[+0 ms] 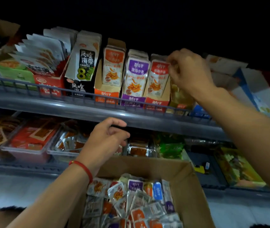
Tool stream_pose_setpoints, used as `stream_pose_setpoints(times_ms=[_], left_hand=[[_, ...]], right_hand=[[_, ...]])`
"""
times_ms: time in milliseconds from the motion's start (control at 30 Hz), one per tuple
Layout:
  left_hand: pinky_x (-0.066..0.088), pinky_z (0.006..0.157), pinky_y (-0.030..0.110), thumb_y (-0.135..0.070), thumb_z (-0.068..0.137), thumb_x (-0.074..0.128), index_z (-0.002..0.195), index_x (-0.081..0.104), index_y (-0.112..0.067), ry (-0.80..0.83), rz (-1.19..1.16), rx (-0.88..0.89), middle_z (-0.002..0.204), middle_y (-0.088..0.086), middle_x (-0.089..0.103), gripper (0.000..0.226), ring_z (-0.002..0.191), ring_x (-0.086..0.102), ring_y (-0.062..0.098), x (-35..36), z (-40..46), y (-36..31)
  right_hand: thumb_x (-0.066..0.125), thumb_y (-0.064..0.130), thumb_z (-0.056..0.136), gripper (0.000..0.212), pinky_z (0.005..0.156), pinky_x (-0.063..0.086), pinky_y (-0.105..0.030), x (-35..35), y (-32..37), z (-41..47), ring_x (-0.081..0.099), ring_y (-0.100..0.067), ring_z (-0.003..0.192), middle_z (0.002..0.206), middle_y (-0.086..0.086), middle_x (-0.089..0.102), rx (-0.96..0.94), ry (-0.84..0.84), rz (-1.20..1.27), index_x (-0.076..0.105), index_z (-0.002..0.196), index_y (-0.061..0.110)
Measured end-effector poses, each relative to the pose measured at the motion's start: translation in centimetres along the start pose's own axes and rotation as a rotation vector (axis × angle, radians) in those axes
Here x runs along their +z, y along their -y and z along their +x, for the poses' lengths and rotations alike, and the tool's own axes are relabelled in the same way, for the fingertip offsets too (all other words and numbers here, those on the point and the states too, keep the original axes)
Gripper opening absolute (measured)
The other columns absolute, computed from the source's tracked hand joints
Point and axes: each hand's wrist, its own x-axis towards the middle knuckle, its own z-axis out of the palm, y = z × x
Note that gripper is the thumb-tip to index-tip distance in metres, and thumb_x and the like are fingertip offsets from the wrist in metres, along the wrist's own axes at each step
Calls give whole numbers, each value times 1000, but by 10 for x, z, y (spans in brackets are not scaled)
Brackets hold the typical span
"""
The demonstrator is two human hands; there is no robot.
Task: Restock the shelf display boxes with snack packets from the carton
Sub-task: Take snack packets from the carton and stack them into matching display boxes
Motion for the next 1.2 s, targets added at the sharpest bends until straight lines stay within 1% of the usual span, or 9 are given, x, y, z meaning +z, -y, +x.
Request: stream_pose_setpoints(times_ms=[133,267,467,700,800,867,967,1067,1200], left_hand=[[60,67,31,-11,91,69,101,68,-19,69,193,-36,95,11,75,13,80,72,23,8,-4,18],[52,59,27,-4,92,64,100,68,-9,167,363,-94,97,22,73,10,72,61,22,18,-7,50],[58,79,30,-12,90,68,104,71,-20,531,845,-235,100,3,72,16,85,67,13,27,-13,108],[53,90,26,-32,86,78,114,71,-19,738,1101,-520,116,0,72,32,105,65,18,28,-29,130],[40,50,2,-26,102,56,136,57,-6,696,1459,-266,138,14,59,40,82,55,16,16,-26,117],[31,33,8,-9,106,43,138,50,4,728,1432,-254,132,18,59,35,61,37,12,16,-52,81],[33,42,10,-5,104,46,133,55,-3,708,1490,-313,92,1,53,30,69,42,14,14,-35,82],[52,72,20,-24,96,67,102,71,-24,643,1140,-309,90,-4,70,7,84,65,14,1,-15,74],[61,82,33,-11,91,70,105,68,-3,426,508,-191,99,12,77,16,93,74,23,1,-7,55]], right_hand=[[54,28,96,24,82,53,-39,-13,13,-72,64,-23,97,111,-4,68,-29,42,227,66,114,18],[61,23,95,16,73,55,-37,-3,23,-159,59,-6,76,95,11,66,-53,405,407,71,108,24],[63,30,99,21,84,55,-27,17,25,-230,63,2,91,107,12,71,-68,804,493,71,118,28],[66,34,97,19,85,57,-28,23,22,-234,65,4,91,101,16,71,-45,865,643,71,115,31],[66,35,96,19,84,57,-28,22,23,-233,65,4,90,101,16,72,-64,895,665,71,114,33],[66,35,97,18,84,57,-28,21,24,-232,66,3,90,101,16,72,-69,905,677,71,114,33],[66,36,97,18,84,58,-32,21,24,-230,66,2,90,100,16,72,-60,932,681,71,114,34],[65,39,97,22,86,58,-33,20,25,-229,66,2,92,104,16,71,-49,978,689,69,117,33],[62,53,95,37,86,59,-37,20,27,-228,70,-3,89,103,12,73,85,1073,730,65,123,30]])
